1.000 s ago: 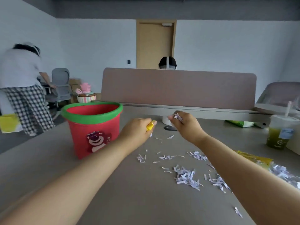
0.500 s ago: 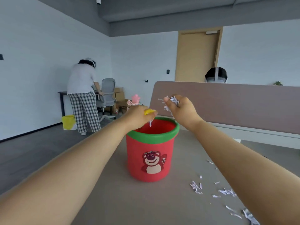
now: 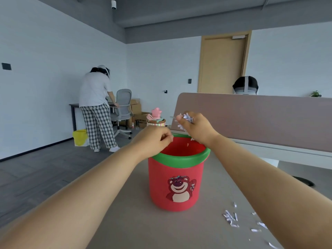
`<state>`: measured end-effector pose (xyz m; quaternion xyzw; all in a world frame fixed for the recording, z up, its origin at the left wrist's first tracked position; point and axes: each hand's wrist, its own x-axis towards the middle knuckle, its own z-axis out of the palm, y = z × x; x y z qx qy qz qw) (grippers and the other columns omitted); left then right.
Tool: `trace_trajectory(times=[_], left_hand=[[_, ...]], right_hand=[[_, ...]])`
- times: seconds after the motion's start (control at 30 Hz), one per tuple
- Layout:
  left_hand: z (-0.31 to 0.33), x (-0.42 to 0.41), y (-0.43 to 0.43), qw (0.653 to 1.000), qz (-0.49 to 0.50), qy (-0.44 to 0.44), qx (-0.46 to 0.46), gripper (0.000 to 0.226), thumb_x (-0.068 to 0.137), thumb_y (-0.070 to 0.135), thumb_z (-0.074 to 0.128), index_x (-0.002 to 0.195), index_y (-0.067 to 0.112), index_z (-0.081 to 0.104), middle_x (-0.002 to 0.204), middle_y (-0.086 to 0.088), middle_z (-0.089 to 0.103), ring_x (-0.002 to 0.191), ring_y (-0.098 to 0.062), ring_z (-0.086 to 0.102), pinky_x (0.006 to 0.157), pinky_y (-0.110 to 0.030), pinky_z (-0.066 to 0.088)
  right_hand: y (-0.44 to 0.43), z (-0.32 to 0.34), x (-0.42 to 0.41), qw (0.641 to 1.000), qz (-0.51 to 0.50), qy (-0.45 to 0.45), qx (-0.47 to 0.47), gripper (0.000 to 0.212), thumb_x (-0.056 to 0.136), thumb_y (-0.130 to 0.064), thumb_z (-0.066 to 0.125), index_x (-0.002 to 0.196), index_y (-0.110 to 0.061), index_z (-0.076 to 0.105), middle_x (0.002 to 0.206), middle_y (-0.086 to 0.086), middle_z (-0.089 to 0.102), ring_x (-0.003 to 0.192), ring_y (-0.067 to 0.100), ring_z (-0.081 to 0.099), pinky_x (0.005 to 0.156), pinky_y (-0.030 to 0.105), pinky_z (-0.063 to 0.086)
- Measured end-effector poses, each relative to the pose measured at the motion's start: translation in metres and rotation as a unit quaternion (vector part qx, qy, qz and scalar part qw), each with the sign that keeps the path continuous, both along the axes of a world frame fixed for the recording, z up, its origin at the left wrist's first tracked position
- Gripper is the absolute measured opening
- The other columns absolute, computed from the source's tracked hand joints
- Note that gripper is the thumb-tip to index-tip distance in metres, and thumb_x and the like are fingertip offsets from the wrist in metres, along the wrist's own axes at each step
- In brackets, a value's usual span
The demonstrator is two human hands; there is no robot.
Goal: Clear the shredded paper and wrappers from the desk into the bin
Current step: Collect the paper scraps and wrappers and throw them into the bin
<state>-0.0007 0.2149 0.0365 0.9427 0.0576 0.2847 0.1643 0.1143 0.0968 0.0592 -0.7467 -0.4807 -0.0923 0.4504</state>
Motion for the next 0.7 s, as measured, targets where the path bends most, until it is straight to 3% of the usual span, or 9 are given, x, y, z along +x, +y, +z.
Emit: trace_trajectory(times=[0.07,0.17,0.27,0.33,0.4,0.5,0.57,0.63,0.7], left_hand=[[-0.008,-0.005,-0.001,0.999,0.015,-0.042,0.015,0.017,0.089,0.025,0.054,0.078,0.017,0.064,0.059,0.004,0.060,0.046,-0.007,0.045,0.052,-0.024,0.037],[-0.015,-0.008,-0.002,0.994,0.049,-0.100,0.020,0.023,0.088,0.025,0.054,0.065,0.020,0.056,0.045,0.007,0.043,0.043,-0.006,0.038,0.052,-0.026,0.033],[-0.019,-0.006,-0.003,0.989,0.064,-0.130,0.031,0.039,0.087,0.023,0.054,0.051,0.024,0.038,0.041,0.007,0.036,0.042,-0.007,0.036,0.051,-0.026,0.031],[-0.020,-0.006,-0.005,0.988,0.066,-0.137,0.031,0.045,0.087,0.021,0.054,0.048,0.028,0.032,0.040,0.008,0.034,0.041,-0.006,0.035,0.050,-0.026,0.028],[-0.021,-0.006,-0.006,0.987,0.067,-0.142,0.023,0.047,0.087,0.020,0.054,0.047,0.028,0.031,0.040,0.008,0.033,0.040,-0.006,0.034,0.049,-0.026,0.027],[-0.021,-0.007,-0.006,0.987,0.065,-0.148,0.020,0.048,0.086,0.019,0.055,0.046,0.029,0.029,0.039,0.008,0.031,0.040,-0.006,0.032,0.051,-0.026,0.028],[-0.021,-0.007,-0.007,0.986,0.064,-0.152,0.022,0.048,0.086,0.019,0.055,0.047,0.029,0.029,0.039,0.008,0.031,0.040,-0.006,0.032,0.052,-0.026,0.029],[-0.021,-0.008,-0.007,0.986,0.063,-0.154,0.025,0.047,0.086,0.019,0.054,0.047,0.028,0.030,0.040,0.008,0.032,0.040,-0.006,0.032,0.051,-0.026,0.030],[-0.019,-0.009,-0.007,0.986,0.066,-0.152,0.032,0.040,0.086,0.019,0.055,0.050,0.023,0.039,0.041,0.008,0.034,0.041,-0.007,0.034,0.051,-0.027,0.033]], right_hand=[[0.001,-0.003,0.001,0.998,0.003,-0.011,-0.059,0.044,0.089,-0.040,0.049,0.066,-0.003,0.052,0.061,0.011,0.056,0.055,0.017,0.047,0.059,0.032,0.042],[-0.002,-0.007,0.000,0.994,0.009,-0.013,-0.112,0.034,0.085,-0.040,0.057,0.055,-0.024,0.050,0.061,-0.003,0.052,0.056,0.008,0.044,0.059,0.025,0.037],[-0.004,-0.010,-0.003,0.991,0.039,0.003,-0.132,0.020,0.083,-0.034,0.062,0.078,-0.016,0.067,0.087,0.006,0.069,0.069,0.015,0.058,0.076,0.030,0.047],[-0.005,-0.010,-0.003,0.991,0.048,0.003,-0.128,0.017,0.085,-0.026,0.061,0.085,-0.011,0.068,0.087,0.008,0.070,0.066,0.017,0.060,0.078,0.030,0.050],[-0.005,-0.011,-0.001,0.989,0.048,-0.003,-0.138,0.013,0.088,-0.015,0.055,0.082,-0.012,0.065,0.075,0.005,0.069,0.059,0.011,0.060,0.071,0.022,0.051],[-0.004,-0.014,0.001,0.987,0.023,-0.022,-0.159,0.020,0.091,-0.011,0.047,0.079,-0.017,0.062,0.065,0.000,0.068,0.040,0.000,0.052,0.049,0.008,0.045],[-0.004,-0.015,0.001,0.986,0.021,-0.029,-0.160,0.022,0.093,-0.015,0.043,0.086,-0.013,0.063,0.078,0.003,0.072,0.052,0.008,0.056,0.063,0.019,0.051],[-0.006,-0.014,-0.002,0.985,0.032,-0.030,-0.164,0.030,0.097,-0.021,0.035,0.104,-0.010,0.063,0.098,0.006,0.072,0.079,0.021,0.061,0.085,0.035,0.048],[-0.009,-0.013,-0.005,0.986,0.026,-0.023,-0.166,0.039,0.098,-0.029,0.029,0.113,-0.008,0.059,0.111,0.009,0.068,0.101,0.026,0.059,0.094,0.035,0.041]])
